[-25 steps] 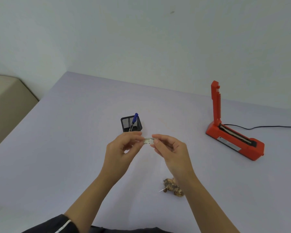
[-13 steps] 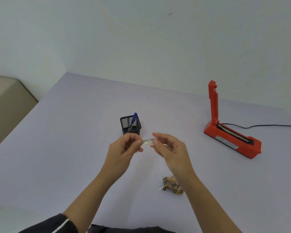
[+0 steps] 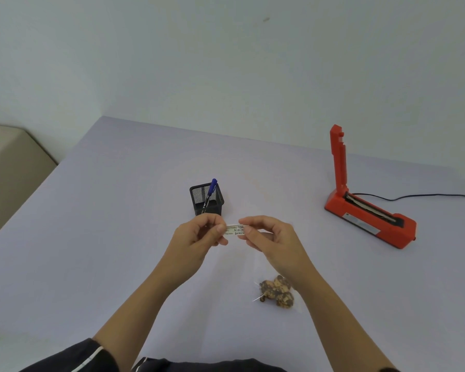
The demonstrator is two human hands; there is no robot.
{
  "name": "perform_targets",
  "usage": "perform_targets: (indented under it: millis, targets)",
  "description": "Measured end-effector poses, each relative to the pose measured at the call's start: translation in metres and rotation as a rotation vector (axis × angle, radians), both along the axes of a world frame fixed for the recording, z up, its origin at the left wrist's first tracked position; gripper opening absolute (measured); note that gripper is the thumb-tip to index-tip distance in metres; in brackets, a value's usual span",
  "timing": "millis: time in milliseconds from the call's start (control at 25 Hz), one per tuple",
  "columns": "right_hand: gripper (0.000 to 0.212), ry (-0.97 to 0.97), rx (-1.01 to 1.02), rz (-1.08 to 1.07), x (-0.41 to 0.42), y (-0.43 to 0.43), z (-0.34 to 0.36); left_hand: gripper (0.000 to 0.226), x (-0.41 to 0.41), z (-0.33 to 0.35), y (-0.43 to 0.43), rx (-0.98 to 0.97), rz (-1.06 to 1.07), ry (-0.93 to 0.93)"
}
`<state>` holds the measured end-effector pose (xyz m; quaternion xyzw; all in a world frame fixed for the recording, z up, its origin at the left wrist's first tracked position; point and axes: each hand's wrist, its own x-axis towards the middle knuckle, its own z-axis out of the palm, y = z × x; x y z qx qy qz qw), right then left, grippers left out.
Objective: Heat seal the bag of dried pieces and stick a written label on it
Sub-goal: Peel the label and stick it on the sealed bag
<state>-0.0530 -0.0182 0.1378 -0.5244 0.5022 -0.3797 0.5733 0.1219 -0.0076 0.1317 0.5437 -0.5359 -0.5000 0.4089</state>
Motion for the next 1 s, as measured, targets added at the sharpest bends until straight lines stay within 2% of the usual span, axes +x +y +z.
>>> perform_targets:
  millis: [160, 280, 480, 600, 760, 880, 1000]
  targets:
    - [0.013, 0.055, 0.025, 0.051, -0.003, 0.001, -0.001, 0.013, -0.001, -0.001, -0.001, 0.037, 0.019, 0.046]
    - [0.022, 0.015, 0.062, 0.085, -0.005, 0.003, -0.003, 0.014, 0.0, -0.003, -0.002, 0.086, 0.038, 0.109]
    - [0.02, -0.023, 0.074, 0.018, -0.001, -0.002, -0.018, 0.014, -0.003, -0.008, -0.003, 0.152, 0.074, 0.163]
    - [0.019, -0.017, 0.091, -0.014, 0.001, -0.008, -0.031, 0.015, -0.002, -0.016, -0.007, 0.19, 0.196, 0.148]
    - [0.018, 0.27, 0.042, 0.015, 0.011, -0.031, -0.073, 0.012, 0.011, -0.036, -0.016, 0.264, 0.448, 0.132]
    - [0.021, 0.578, -0.053, 0.135, 0.026, -0.056, -0.121, 0.011, 0.019, -0.051, -0.016, 0.328, 0.518, 0.075]
    - [0.023, 0.786, -0.119, 0.292, 0.042, -0.076, -0.157, 0.01, 0.028, -0.063, -0.011, 0.376, 0.539, 0.037]
